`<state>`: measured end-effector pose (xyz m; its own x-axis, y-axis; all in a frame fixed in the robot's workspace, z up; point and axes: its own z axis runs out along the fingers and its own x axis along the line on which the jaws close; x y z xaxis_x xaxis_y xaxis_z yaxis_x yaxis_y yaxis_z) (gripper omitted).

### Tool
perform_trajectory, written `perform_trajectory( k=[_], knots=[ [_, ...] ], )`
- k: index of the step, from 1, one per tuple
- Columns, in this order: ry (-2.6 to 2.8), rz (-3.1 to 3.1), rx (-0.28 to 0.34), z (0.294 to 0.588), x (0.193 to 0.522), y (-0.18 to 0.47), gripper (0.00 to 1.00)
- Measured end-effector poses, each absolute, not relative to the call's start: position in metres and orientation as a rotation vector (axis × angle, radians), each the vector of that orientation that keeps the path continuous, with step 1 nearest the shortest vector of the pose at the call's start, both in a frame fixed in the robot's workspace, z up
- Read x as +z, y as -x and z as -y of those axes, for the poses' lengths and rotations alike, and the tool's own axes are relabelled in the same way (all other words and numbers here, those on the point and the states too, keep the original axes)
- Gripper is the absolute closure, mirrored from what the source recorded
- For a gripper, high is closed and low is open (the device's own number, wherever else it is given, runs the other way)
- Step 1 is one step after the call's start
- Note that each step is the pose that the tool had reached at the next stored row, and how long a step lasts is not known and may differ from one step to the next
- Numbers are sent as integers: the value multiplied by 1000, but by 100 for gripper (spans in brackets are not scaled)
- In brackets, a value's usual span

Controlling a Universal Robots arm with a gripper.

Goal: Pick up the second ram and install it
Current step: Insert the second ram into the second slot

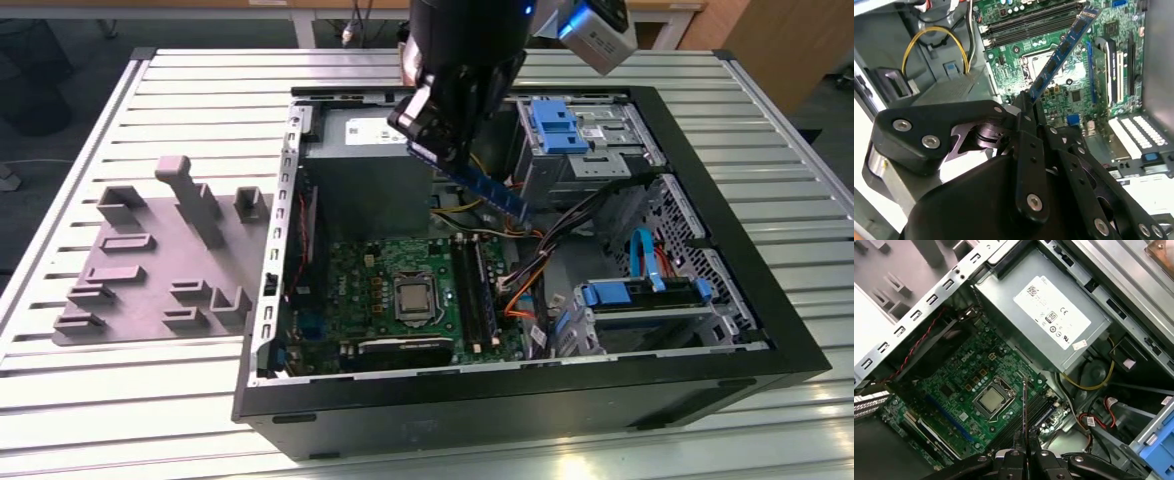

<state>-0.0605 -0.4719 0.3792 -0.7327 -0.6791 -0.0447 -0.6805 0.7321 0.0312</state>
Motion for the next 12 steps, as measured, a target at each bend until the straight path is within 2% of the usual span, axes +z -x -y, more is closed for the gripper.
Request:
perform_trajectory(
  k=[12],
  knots=[
    [1052, -2926, 68, 472, 379, 61, 86]
  ],
)
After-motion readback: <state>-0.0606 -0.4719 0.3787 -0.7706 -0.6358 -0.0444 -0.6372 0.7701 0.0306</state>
